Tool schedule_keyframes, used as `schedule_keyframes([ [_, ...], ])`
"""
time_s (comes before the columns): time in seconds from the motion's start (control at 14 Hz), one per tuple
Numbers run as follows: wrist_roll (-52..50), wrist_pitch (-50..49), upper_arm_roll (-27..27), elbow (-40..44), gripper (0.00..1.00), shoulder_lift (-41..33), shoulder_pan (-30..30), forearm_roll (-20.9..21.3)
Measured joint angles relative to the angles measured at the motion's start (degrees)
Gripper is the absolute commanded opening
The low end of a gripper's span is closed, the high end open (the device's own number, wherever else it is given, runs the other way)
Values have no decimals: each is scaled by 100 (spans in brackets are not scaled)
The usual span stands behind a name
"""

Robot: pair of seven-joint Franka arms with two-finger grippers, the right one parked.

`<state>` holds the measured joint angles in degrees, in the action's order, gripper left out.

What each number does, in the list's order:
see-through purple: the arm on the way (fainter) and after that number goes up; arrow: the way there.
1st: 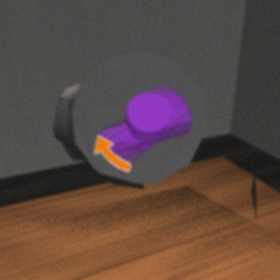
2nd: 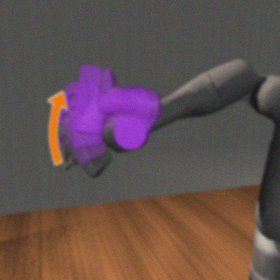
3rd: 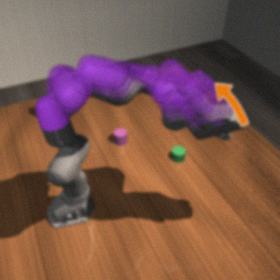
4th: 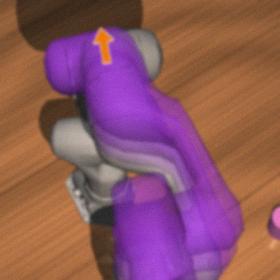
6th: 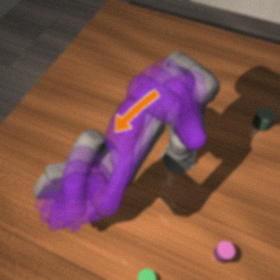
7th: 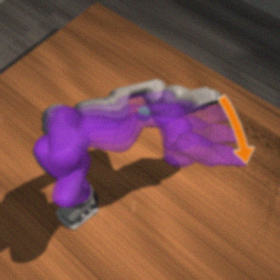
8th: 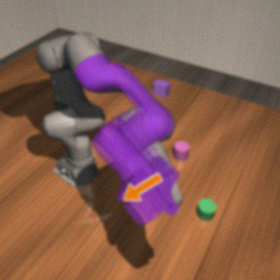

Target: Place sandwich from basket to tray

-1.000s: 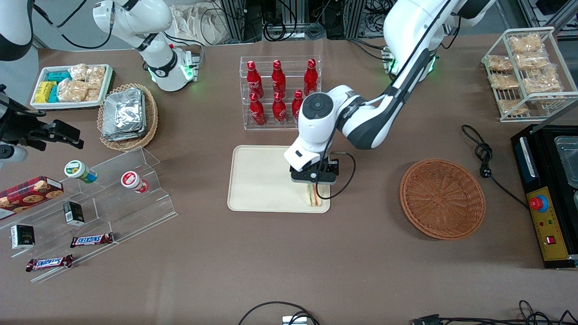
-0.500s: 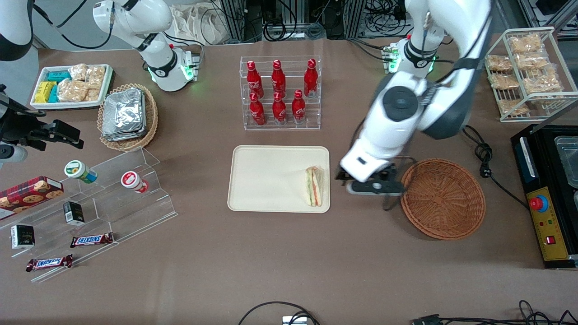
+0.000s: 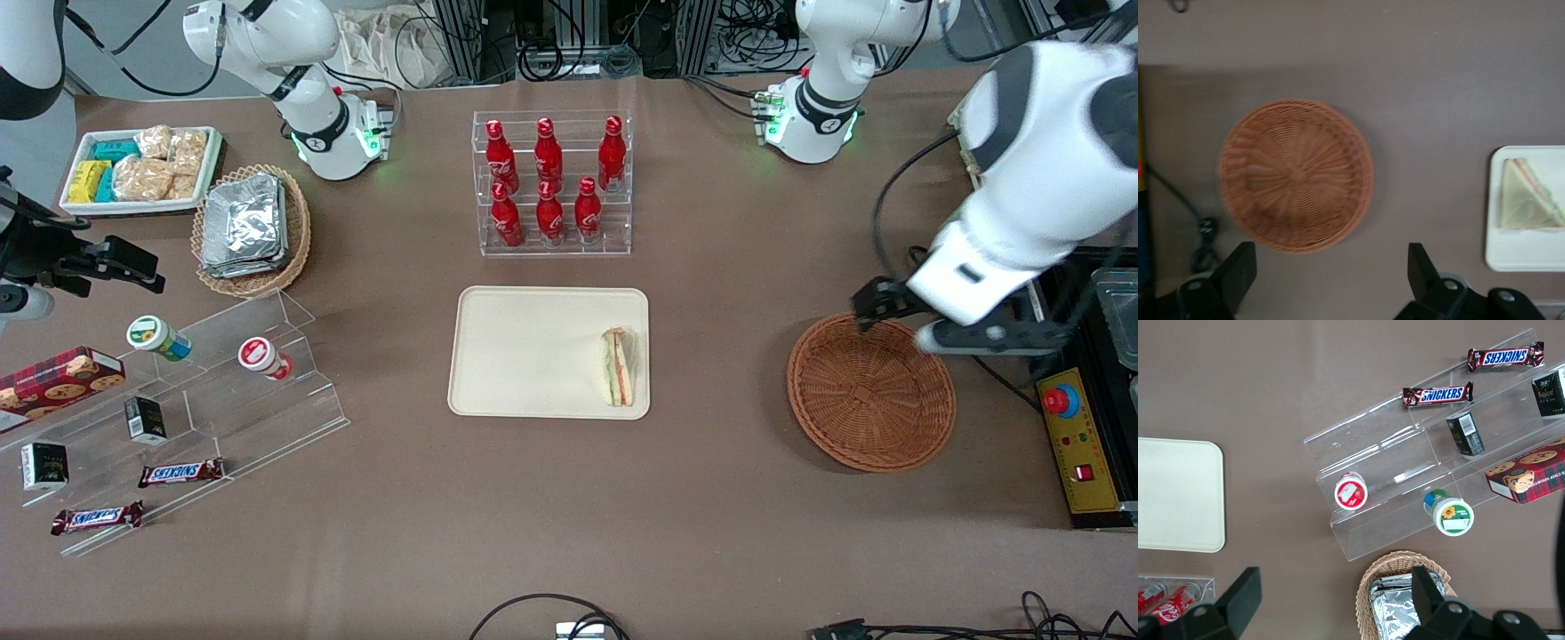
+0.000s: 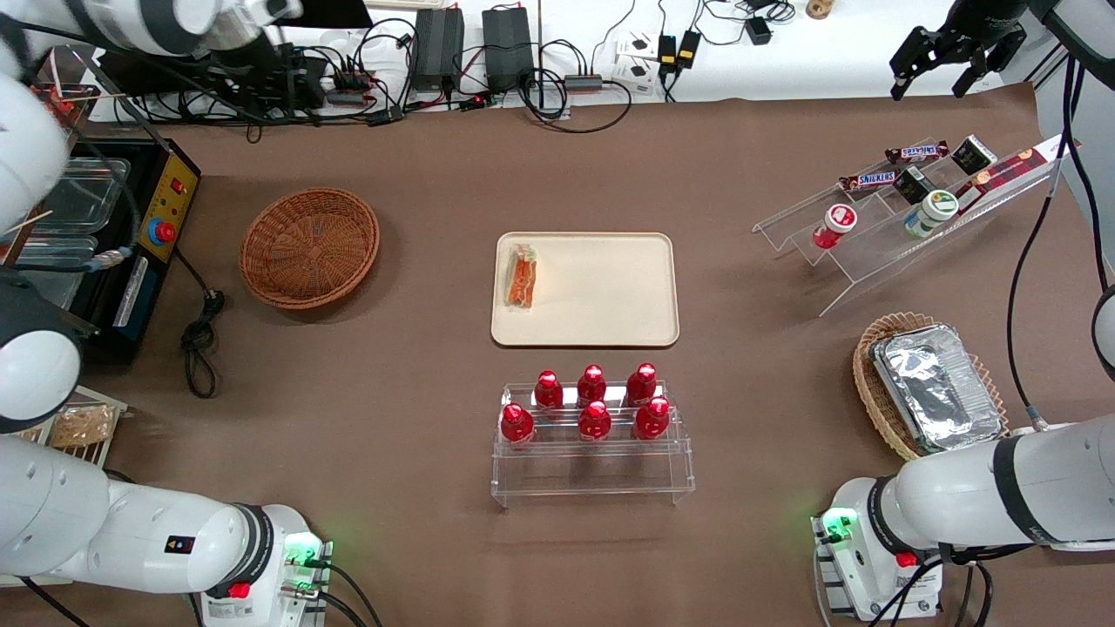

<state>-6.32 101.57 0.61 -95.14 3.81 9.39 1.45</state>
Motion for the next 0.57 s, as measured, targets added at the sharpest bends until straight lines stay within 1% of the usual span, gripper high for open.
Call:
schedule_keyframes([
  [0.14,230,-82,172,-20,100,-171,-78,0],
  [0.57,250,-111,154,-86,100,-222,-118,-4],
])
